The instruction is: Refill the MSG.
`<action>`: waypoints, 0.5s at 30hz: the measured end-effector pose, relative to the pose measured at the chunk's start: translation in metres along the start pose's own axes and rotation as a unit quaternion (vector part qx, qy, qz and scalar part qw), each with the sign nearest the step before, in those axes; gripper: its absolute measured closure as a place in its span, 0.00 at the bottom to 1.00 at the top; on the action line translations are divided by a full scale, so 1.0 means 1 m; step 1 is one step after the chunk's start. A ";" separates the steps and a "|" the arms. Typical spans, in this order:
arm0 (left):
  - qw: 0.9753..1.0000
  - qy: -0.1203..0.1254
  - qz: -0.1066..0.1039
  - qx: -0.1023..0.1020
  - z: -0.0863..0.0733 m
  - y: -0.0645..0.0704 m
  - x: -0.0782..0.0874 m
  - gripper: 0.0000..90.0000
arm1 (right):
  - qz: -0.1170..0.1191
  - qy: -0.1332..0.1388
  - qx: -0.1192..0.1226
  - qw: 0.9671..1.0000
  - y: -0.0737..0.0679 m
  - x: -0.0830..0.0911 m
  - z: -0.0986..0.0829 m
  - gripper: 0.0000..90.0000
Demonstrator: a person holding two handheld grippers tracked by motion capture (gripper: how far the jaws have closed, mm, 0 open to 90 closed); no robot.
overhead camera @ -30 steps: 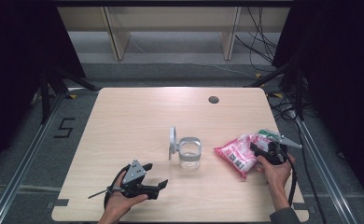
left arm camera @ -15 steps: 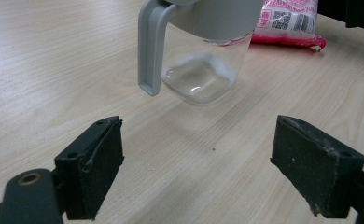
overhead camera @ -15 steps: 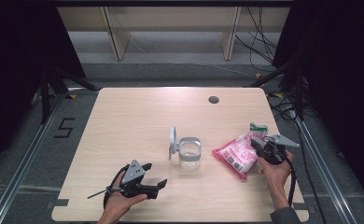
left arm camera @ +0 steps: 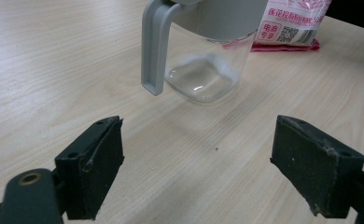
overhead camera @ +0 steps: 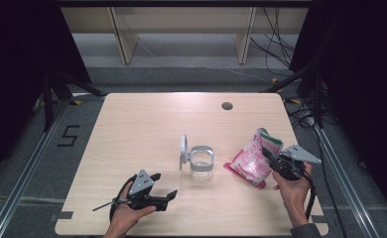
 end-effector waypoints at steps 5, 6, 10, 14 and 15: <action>1.000 0.001 -0.002 -0.001 0.000 0.000 -0.001 0.18 | 0.008 0.013 0.027 1.000 -0.012 0.002 0.011 1.00; 1.000 0.003 0.000 0.002 0.000 0.001 -0.001 0.18 | 0.010 0.012 0.035 0.999 -0.016 0.004 0.012 1.00; 1.000 0.008 0.005 -0.001 0.000 0.003 -0.003 0.18 | 0.020 0.019 0.047 0.999 -0.027 0.004 0.018 1.00; 1.000 0.008 -0.002 -0.007 0.000 0.007 -0.004 0.18 | 0.023 0.019 0.051 0.998 -0.037 0.007 0.021 1.00; 1.000 0.008 -0.002 -0.007 0.000 0.008 -0.005 0.18 | 0.025 0.020 0.054 0.998 -0.040 0.007 0.022 1.00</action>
Point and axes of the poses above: each handheld gripper's, and its own axes: x roughly backward along the jaws, z roughly out of its top, y roughly to its right, the point moved 8 cm from there along -x, roughly forward along the jaws, and after that the axes turned 5 degrees about z, right-handed, at the moved point
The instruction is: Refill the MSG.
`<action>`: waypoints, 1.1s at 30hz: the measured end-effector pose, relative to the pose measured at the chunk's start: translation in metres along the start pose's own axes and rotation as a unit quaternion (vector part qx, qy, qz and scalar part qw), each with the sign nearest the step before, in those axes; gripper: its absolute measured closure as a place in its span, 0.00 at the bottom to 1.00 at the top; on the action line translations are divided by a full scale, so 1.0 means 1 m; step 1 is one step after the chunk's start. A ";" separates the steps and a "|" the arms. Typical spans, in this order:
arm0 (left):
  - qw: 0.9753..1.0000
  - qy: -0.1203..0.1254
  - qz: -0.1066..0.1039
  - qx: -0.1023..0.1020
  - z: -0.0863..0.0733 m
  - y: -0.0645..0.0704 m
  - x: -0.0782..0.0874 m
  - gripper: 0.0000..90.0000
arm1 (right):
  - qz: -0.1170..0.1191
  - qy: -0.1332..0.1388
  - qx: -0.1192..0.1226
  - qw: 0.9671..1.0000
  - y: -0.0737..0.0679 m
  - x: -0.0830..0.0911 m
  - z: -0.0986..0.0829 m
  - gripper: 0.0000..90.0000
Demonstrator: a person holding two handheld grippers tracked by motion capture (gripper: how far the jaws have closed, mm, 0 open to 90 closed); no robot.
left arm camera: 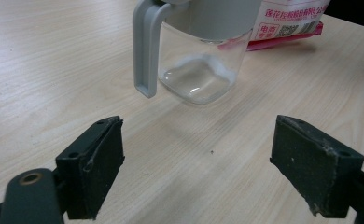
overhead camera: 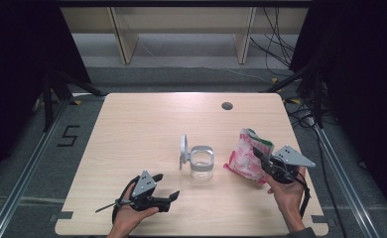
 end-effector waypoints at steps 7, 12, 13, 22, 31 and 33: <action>1.000 0.006 -0.011 0.012 0.000 0.008 -0.004 0.18 | 0.012 0.001 0.020 1.000 -0.010 0.002 0.008 1.00; 1.000 -0.005 -0.013 -0.004 -0.002 0.012 -0.007 0.18 | 0.017 -0.001 0.025 1.000 -0.019 0.002 0.013 1.00; 1.000 0.001 -0.016 0.004 0.000 0.016 -0.009 0.18 | 0.022 -0.003 0.039 0.999 -0.019 0.002 0.014 1.00; 1.000 -0.005 -0.023 -0.010 0.002 0.028 -0.023 0.19 | 0.023 0.011 0.051 0.998 -0.025 0.003 0.022 1.00; 0.999 -0.003 -0.048 -0.022 0.008 0.049 -0.041 0.21 | 0.032 0.011 0.041 0.999 -0.035 0.008 0.028 1.00; 0.998 -0.010 -0.050 -0.030 0.008 0.052 -0.044 0.21 | 0.031 0.019 0.046 0.998 -0.037 0.009 0.031 1.00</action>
Point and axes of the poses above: each handheld gripper's, and its own axes: x roughly backward along the jaws, z roughly out of its top, y roughly to its right, the point moved 8 cm from there along -x, roughly forward along the jaws, and after that the axes turned 5 degrees about z, right-handed, at the moved point
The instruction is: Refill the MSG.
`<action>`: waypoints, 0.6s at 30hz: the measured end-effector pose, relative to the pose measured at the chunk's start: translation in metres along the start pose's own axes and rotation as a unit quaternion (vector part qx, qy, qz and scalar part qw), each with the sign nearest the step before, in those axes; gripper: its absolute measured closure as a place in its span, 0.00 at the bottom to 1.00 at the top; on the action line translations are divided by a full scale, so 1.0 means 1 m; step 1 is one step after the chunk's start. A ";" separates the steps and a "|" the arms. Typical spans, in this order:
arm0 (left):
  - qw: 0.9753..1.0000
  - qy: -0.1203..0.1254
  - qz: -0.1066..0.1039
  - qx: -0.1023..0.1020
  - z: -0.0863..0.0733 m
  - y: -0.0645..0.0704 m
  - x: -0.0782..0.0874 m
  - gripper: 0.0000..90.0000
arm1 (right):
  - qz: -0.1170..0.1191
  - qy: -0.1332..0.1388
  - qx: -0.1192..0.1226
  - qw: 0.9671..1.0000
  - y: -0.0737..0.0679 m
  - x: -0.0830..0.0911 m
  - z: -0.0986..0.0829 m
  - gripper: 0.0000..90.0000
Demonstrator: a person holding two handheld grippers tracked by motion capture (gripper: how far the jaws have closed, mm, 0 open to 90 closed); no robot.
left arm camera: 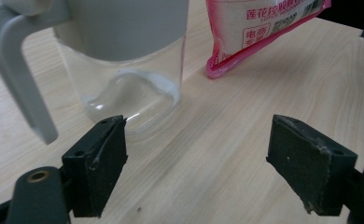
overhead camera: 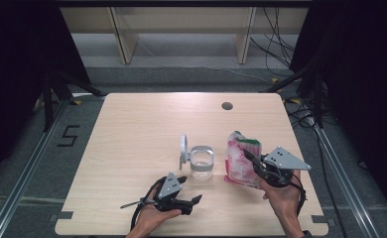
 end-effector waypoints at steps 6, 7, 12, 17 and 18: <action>1.000 0.001 -0.013 -0.009 0.004 0.013 -0.014 0.23 | 0.011 0.004 -0.007 1.000 -0.007 0.007 0.009 1.00; 1.000 -0.002 -0.013 -0.016 0.005 0.014 -0.016 0.23 | 0.015 0.002 -0.010 1.000 -0.010 0.008 0.010 1.00; 1.000 0.003 -0.014 -0.022 0.010 0.021 -0.030 0.24 | 0.021 0.011 0.013 1.000 -0.016 0.009 0.017 1.00; 0.999 -0.003 -0.023 -0.034 0.013 0.029 -0.042 0.28 | 0.041 0.018 -0.001 0.999 -0.028 0.008 0.022 1.00; 0.999 -0.001 -0.027 -0.036 0.014 0.030 -0.043 0.31 | 0.044 0.021 0.007 0.999 -0.029 0.008 0.024 1.00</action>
Point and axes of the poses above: each handheld gripper's, and its own axes: x roughly backward along the jaws, z roughly out of its top, y roughly to its right, the point moved 8 cm from there along -x, roughly forward along the jaws, and after that the axes turned 5 degrees about z, right-handed, at the moved point
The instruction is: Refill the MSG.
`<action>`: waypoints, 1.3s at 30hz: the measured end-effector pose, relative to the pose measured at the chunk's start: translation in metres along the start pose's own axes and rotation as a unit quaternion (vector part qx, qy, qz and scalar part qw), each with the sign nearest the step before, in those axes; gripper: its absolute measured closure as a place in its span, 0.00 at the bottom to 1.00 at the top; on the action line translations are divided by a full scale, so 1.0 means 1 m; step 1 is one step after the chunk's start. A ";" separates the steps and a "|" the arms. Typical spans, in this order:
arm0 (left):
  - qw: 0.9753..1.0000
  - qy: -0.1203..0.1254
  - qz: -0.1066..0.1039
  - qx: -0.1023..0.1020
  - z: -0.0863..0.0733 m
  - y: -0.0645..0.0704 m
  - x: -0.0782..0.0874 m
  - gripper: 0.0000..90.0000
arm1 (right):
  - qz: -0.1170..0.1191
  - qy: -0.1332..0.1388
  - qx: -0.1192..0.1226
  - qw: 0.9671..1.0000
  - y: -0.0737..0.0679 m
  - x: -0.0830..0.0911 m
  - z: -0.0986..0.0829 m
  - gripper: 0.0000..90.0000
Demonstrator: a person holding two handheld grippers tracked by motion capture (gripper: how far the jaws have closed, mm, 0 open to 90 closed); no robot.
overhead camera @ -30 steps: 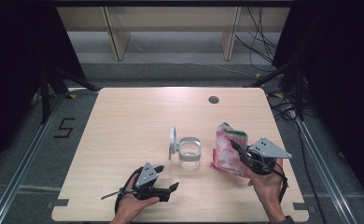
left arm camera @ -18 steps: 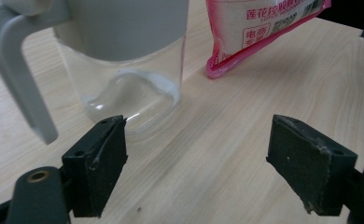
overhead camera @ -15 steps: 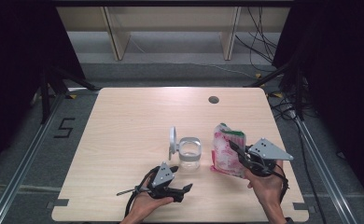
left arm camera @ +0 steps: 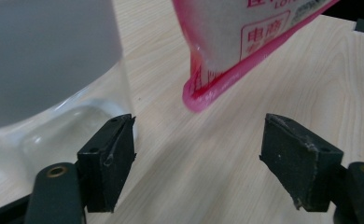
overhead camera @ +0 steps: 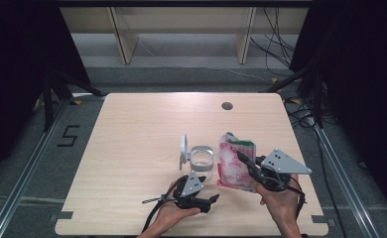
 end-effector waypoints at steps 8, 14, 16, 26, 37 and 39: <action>1.000 0.008 0.007 -0.011 0.005 0.004 -0.008 0.41 | 0.008 0.011 0.023 1.000 -0.010 -0.001 0.009 1.00; 1.000 0.017 0.002 -0.018 0.008 0.008 -0.008 0.54 | 0.020 0.012 0.017 1.000 -0.017 0.000 0.012 1.00; 1.000 0.021 -0.003 -0.015 0.009 0.009 -0.010 0.55 | 0.025 0.010 0.018 0.999 -0.019 0.000 0.013 1.00; 0.999 0.019 0.025 -0.038 0.011 0.009 -0.012 0.69 | 0.033 0.020 0.013 0.999 -0.022 0.000 0.018 1.00; 0.999 0.023 0.031 -0.010 0.019 0.017 -0.017 0.80 | 0.027 0.016 0.010 0.999 -0.013 -0.005 0.024 1.00; 0.999 0.032 0.030 -0.008 0.023 0.023 -0.019 0.81 | 0.020 0.016 0.012 1.000 -0.010 -0.006 0.026 1.00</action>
Point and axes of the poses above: each handheld gripper's, and its own axes: x roughly backward along the jaws, z roughly out of its top, y roughly to its right, the point moved 8 cm from there along -x, roughly forward along the jaws, and after that the axes turned 5 degrees about z, right-handed, at the moved point
